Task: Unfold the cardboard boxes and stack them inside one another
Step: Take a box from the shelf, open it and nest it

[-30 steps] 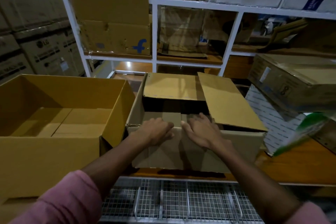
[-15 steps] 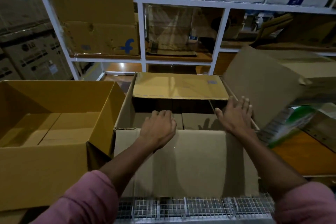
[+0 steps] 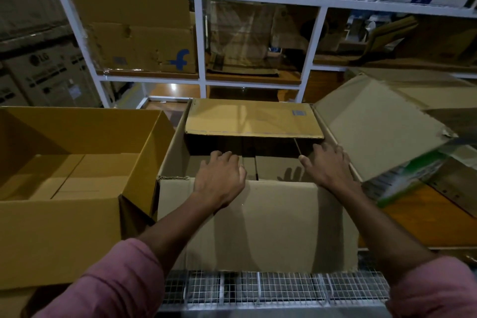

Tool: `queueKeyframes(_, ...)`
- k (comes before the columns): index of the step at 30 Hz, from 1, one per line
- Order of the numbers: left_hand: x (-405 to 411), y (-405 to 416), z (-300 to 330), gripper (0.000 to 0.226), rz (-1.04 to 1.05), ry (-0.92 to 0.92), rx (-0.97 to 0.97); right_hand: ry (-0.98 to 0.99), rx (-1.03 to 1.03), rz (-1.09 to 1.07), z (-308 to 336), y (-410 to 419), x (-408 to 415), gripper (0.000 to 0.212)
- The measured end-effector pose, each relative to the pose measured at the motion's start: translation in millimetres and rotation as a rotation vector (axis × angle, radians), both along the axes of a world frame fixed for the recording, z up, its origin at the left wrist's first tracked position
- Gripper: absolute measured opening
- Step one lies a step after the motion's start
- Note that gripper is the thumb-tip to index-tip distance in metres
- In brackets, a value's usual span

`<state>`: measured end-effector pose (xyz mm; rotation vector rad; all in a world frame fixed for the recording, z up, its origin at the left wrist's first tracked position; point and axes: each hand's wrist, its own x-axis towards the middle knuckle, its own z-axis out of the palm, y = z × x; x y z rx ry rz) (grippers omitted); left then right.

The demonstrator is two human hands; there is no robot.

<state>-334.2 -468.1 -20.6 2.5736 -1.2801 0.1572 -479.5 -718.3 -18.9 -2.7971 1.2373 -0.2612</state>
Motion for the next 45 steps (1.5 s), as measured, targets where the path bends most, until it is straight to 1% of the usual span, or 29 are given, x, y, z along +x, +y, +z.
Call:
queueKeyframes(2,-1,0,-1,0.047,0.006,0.03,-0.008,-0.07,-0.026,0.067,-2,3,1,0.051)
queueKeyframes(3,-1,0,0,0.046,0.019,0.077,-0.022,-0.094,-0.008,0.116,-1,6,2,0.048)
queueKeyframes(5,1,-6,4,0.044,0.048,0.205,-0.039,-0.068,0.141,0.223,3,11,8,0.044)
queueKeyframes(7,7,-17,8,0.044,0.047,0.321,-0.004,0.077,0.348,0.311,7,17,21,0.041)
queueKeyframes(8,12,-24,10,0.047,0.042,0.362,0.036,0.178,0.404,0.343,9,19,30,0.041)
queueKeyframes(10,25,-38,11,0.051,0.038,0.393,0.131,0.346,0.415,0.379,8,21,50,0.044)
queueKeyframes(12,39,-54,8,0.054,0.032,0.363,0.245,0.41,0.406,0.404,1,13,73,0.056)
queueKeyframes(13,45,-63,6,0.055,0.031,0.341,0.293,0.409,0.407,0.424,-2,4,88,0.064)
queueKeyframes(14,50,-67,4,0.056,0.021,0.324,0.326,0.368,0.4,0.454,-1,-1,97,0.072)
queueKeyframes(16,56,-72,2,0.058,0.007,0.302,0.315,0.209,0.315,0.531,5,-7,112,0.088)
queueKeyframes(17,61,-81,2,0.059,0.012,0.277,0.292,0.102,0.245,0.543,10,-14,123,0.091)
queueKeyframes(19,76,-101,6,0.066,0.03,0.197,0.246,-0.087,0.121,0.527,24,-31,143,0.092)
queueKeyframes(21,93,-123,12,0.068,0.041,0.133,0.209,-0.148,0.072,0.514,40,-49,163,0.088)
queueKeyframes(23,108,-144,14,0.07,0.039,0.112,0.184,-0.131,0.074,0.513,46,-70,180,0.083)
queueKeyframes(26,131,-169,8,0.078,0.058,0.078,0.168,-0.07,0.091,0.503,37,-96,202,0.078)
queueKeyframes(30,150,-182,-2,0.084,0.075,0.024,0.167,0.043,0.091,0.449,8,-116,228,0.079)
queueKeyframes(33,162,-185,-7,0.086,0.08,0.022,0.171,0.064,0.111,0.432,-5,-119,239,0.08)
queueKeyframes(40,165,-181,-4,0.09,0.073,0.051,0.163,0.054,0.163,0.429,8,-110,234,0.079)
queueKeyframes(45,143,-161,11,0.087,0.042,0.032,0.121,0.121,0.178,0.441,24,-90,202,0.077)
